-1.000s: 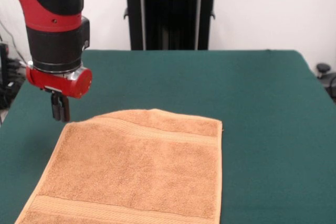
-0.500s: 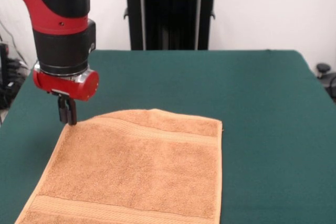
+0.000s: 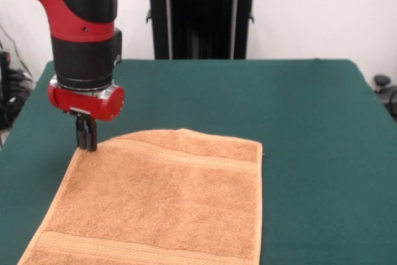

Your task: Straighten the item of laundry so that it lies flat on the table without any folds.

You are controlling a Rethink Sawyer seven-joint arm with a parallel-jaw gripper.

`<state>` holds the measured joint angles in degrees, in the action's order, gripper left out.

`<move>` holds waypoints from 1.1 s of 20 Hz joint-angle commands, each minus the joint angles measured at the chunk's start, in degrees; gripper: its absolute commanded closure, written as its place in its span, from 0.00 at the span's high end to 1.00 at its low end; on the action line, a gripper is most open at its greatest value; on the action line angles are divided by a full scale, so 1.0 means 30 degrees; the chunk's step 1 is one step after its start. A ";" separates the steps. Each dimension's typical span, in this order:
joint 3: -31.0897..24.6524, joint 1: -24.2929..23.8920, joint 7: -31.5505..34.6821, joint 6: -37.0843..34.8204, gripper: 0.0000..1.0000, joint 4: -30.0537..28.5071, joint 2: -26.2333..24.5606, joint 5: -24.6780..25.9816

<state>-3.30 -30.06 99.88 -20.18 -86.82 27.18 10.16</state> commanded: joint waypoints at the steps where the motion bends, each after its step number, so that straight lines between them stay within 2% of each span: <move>1: -0.0398 0.1021 0.2234 0.1537 0.00 -0.3276 -0.0383 0.1141; 6: 0.0157 0.1059 0.2601 0.2673 0.00 -0.4405 0.0010 0.1342; 14: -0.0335 0.0215 0.1833 0.1704 0.00 -0.5404 0.1395 0.1471; 22: -0.0713 -0.0204 0.1882 0.3057 0.00 -0.5261 0.0302 0.1729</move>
<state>-3.19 -31.28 99.88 -14.44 -97.60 31.29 12.41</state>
